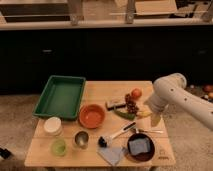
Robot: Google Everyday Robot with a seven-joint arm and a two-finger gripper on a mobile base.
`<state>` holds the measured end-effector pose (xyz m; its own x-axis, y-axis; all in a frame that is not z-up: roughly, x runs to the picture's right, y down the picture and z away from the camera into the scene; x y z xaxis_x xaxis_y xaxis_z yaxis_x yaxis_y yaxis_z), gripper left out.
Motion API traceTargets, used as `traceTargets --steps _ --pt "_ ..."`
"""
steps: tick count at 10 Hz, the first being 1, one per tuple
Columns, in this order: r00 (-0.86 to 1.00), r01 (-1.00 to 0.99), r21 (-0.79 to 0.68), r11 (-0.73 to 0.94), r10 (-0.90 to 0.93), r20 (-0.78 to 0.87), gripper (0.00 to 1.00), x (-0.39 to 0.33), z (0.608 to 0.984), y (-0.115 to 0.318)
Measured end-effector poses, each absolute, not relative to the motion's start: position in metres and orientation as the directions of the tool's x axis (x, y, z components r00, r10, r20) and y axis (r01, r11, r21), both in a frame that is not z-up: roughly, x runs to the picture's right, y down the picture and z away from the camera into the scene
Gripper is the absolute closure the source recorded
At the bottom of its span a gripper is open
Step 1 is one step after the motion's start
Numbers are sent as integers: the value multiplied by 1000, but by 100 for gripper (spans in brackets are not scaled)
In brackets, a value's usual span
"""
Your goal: Place banana in plastic cup
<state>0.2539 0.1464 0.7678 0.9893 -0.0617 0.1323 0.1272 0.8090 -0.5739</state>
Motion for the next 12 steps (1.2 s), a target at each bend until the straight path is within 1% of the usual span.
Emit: traceTargets --steps 3,5,7,9,10,12 --pt "985 152 -574 805 -77 153 20 262 779 137" --pt "984 156 -583 797 -75 161 20 255 778 145" --pt "982 161 -581 797 -72 174 20 249 787 145" --pt "981 171 -583 794 -80 179 22 257 797 139" --pt "979 175 -579 796 -80 186 20 254 802 134" --pt "979 176 -588 790 -76 191 20 252 801 143"
